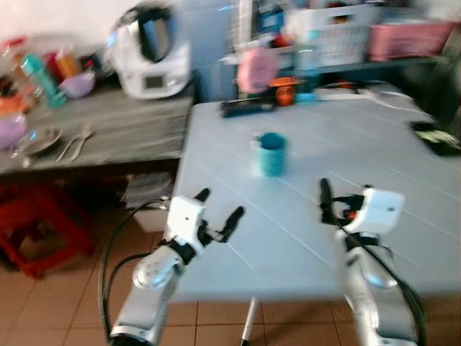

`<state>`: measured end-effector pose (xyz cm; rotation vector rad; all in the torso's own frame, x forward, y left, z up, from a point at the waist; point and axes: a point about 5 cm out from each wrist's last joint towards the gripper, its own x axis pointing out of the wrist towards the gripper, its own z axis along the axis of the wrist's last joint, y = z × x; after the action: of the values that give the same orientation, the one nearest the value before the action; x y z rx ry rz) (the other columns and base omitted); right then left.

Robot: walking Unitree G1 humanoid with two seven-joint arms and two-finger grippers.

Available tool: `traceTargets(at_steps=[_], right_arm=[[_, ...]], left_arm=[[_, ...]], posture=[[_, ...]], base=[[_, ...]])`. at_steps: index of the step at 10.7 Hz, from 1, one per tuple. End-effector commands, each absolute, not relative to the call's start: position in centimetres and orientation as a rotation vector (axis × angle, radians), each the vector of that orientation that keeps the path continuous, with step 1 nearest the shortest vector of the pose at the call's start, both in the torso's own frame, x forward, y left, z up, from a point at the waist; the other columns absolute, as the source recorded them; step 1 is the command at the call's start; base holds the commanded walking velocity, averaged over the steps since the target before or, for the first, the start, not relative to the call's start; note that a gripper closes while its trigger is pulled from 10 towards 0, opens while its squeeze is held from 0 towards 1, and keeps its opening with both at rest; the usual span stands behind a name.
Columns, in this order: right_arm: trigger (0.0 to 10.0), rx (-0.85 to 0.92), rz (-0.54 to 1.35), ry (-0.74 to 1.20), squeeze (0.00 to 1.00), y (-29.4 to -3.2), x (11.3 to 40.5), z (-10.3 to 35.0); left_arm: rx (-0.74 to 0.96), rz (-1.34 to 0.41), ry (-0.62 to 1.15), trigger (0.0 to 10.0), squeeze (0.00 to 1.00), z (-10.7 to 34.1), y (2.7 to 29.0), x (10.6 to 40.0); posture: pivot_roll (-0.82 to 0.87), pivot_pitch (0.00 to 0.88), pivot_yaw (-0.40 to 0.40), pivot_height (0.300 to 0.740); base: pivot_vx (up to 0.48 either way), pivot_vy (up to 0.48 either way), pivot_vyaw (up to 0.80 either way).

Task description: Setting the table

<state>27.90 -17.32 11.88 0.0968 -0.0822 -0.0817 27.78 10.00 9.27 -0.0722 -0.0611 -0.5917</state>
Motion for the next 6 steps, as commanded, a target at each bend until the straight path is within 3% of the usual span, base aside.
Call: traceTargets(at_steps=[1,2,6], right_arm=[[10.0,0.097,-0.051,-0.098,0.00,-16.59,28.14,12.28],[10.0,0.099,-0.050,-0.096,0.00,-16.56,28.15,12.17],[10.0,0.114,-0.048,-0.069,0.00,-16.28,27.95,11.57]], left_arm=[[-0.055,-0.565,-0.058,10.0,0.00,9.36,10.65,27.93],[-0.056,-0.563,-0.056,10.0,0.00,9.30,10.55,27.86],[-0.043,-0.595,-0.030,10.0,0.00,8.85,10.52,27.46]], posture=[[0.03,0.010,0.091,0.740],[0.03,0.010,0.089,0.740],[0.04,0.019,0.080,0.740]], base=[[0.259,0.000,0.59],[0.000,0.000,0.77],[0.000,0.000,0.00]])
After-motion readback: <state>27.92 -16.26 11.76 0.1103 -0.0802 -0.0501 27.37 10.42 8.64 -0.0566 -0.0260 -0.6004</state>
